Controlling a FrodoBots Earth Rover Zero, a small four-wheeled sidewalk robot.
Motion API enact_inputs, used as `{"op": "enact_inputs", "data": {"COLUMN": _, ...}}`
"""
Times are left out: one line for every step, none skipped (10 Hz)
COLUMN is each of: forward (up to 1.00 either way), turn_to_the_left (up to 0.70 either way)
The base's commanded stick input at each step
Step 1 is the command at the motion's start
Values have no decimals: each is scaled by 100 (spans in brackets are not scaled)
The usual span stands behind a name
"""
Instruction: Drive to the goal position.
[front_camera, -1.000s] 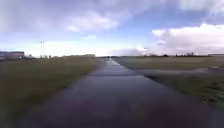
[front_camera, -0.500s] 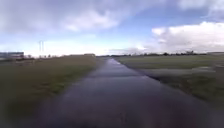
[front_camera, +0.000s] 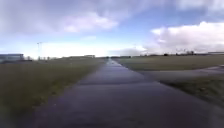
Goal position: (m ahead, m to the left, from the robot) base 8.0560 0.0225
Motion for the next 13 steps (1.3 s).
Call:
{"op": "enact_inputs", "data": {"forward": 0, "turn_to_the_left": 0}}
{"op": "enact_inputs", "data": {"forward": 0, "turn_to_the_left": 0}}
{"op": "enact_inputs", "data": {"forward": 0, "turn_to_the_left": 0}}
{"op": "enact_inputs", "data": {"forward": 0, "turn_to_the_left": 0}}
{"op": "enact_inputs", "data": {"forward": 57, "turn_to_the_left": 0}}
{"op": "enact_inputs", "data": {"forward": 100, "turn_to_the_left": 0}}
{"op": "enact_inputs", "data": {"forward": 100, "turn_to_the_left": 0}}
{"op": "enact_inputs", "data": {"forward": 100, "turn_to_the_left": 0}}
{"op": "enact_inputs", "data": {"forward": 100, "turn_to_the_left": 0}}
{"op": "enact_inputs", "data": {"forward": 100, "turn_to_the_left": 0}}
{"op": "enact_inputs", "data": {"forward": 100, "turn_to_the_left": 0}}
{"op": "enact_inputs", "data": {"forward": 100, "turn_to_the_left": 0}}
{"op": "enact_inputs", "data": {"forward": 100, "turn_to_the_left": 0}}
